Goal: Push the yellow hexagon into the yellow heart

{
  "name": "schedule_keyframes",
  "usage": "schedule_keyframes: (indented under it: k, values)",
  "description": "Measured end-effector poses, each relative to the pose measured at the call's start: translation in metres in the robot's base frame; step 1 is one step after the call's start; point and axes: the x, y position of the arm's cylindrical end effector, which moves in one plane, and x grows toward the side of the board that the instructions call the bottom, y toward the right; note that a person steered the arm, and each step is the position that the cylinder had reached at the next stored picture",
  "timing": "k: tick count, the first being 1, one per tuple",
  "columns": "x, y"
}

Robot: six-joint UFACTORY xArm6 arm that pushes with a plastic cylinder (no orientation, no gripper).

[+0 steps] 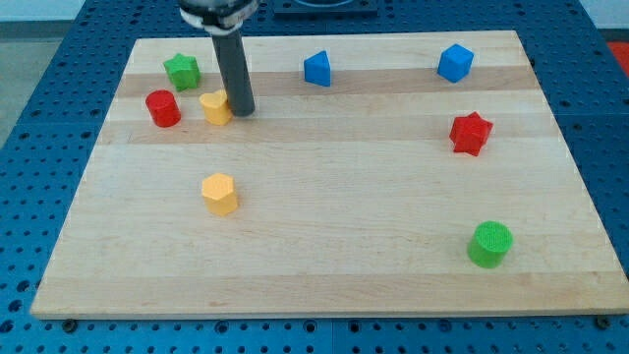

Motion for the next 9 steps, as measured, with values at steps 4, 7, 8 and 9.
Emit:
schedule_keyframes:
  k: [4,7,8,9]
  values:
    - [0.208,0.100]
    - [0.203,-0.011]
    - [0.185,-0.011]
    - [0.126,-0.011]
